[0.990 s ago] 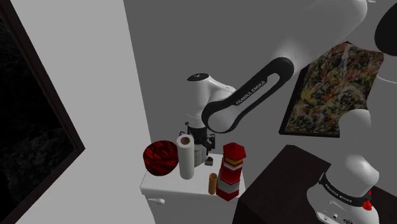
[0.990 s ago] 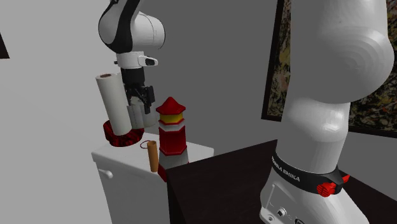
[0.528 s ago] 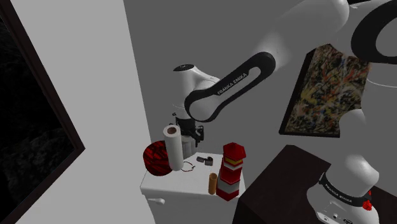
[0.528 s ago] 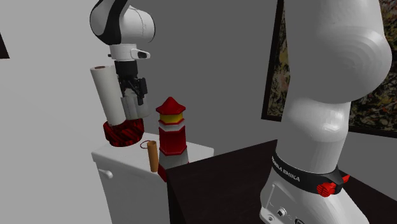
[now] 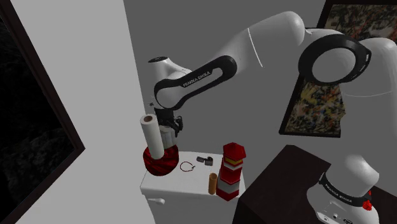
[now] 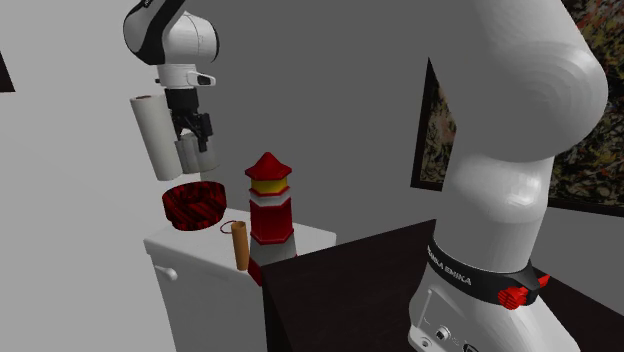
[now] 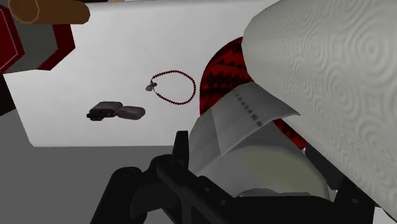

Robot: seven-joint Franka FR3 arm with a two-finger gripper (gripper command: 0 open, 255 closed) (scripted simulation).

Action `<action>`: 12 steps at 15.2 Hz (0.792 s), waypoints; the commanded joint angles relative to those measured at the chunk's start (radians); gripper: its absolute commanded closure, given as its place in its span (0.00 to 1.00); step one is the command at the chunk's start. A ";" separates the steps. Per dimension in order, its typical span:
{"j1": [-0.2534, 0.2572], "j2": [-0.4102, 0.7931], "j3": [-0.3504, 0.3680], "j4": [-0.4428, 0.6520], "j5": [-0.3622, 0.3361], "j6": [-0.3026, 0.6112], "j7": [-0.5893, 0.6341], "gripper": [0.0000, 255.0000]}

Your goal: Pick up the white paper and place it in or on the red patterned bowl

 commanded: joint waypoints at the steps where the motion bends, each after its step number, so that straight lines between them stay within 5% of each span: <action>1: -0.010 0.087 0.001 0.147 0.005 -0.059 -0.008 1.00; 3: -0.018 0.150 0.001 0.259 0.007 -0.107 -0.012 1.00; 12: -0.019 0.201 0.004 0.220 0.010 -0.018 -0.013 1.00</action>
